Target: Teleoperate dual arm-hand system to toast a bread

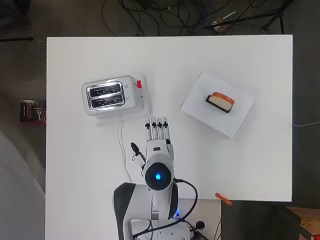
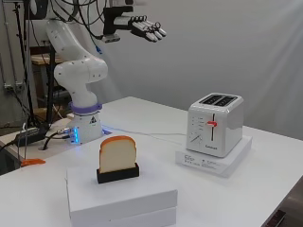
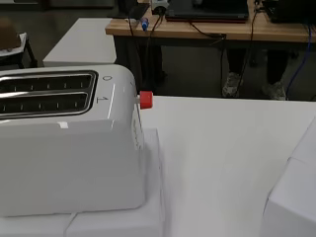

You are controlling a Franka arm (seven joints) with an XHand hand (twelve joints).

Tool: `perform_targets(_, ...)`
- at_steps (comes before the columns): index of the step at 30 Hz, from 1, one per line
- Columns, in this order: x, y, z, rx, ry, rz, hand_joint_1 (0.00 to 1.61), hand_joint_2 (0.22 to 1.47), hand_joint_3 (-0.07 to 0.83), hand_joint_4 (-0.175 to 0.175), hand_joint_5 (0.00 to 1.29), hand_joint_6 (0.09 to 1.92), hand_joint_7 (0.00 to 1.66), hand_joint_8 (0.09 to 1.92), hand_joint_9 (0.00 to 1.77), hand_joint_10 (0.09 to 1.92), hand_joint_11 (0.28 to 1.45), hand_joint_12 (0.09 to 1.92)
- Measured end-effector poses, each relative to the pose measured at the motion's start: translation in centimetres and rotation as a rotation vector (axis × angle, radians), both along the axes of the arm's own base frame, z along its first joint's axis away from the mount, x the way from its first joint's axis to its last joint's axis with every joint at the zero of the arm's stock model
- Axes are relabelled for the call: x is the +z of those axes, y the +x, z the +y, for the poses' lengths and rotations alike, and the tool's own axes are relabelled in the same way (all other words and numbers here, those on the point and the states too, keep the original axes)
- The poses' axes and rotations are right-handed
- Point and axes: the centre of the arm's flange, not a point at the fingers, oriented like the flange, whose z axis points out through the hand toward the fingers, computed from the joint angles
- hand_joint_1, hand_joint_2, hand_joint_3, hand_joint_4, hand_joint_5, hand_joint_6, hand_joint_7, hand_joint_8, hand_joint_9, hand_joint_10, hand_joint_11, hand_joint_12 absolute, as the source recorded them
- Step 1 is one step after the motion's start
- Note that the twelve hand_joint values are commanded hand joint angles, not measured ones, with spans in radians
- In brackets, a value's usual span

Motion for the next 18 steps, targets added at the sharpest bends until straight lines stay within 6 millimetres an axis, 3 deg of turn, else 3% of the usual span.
perform_targets(3, 1.8, 0.6, -1.9, 0.063, 0.019, -0.034, 0.19, 1.10, 0.011, -0.103, 0.29, 0.09, 0.42, 0.09, 0.48, 0.09, 0.41, 0.09)
perform_targets(6, 2.1, 2.3, -3.3, 0.057, 0.032, 0.041, 0.06, 1.16, 0.017, -0.020, 0.31, 0.09, 0.41, 0.09, 0.50, 0.09, 0.43, 0.09)
perform_targets(9, 1.9, 5.1, -5.5, -0.034, 0.032, 0.137, 0.02, 1.19, 0.011, 0.010, 0.33, 0.09, 0.43, 0.09, 0.52, 0.09, 0.45, 0.09)
perform_targets(12, -0.5, 7.8, -8.7, -0.150, 0.015, 0.231, 0.00, 1.19, 0.005, 0.019, 0.35, 0.09, 0.44, 0.09, 0.54, 0.09, 0.47, 0.09)
perform_targets(15, -4.5, 9.9, -14.9, -0.284, 0.035, 0.317, 0.00, 1.20, 0.006, 0.024, 0.37, 0.09, 0.46, 0.09, 0.55, 0.09, 0.47, 0.09)
perform_targets(18, -8.1, 11.0, -19.2, -0.356, 0.049, 0.374, 0.00, 1.19, 0.004, 0.031, 0.41, 0.09, 0.47, 0.09, 0.55, 0.09, 0.47, 0.09)
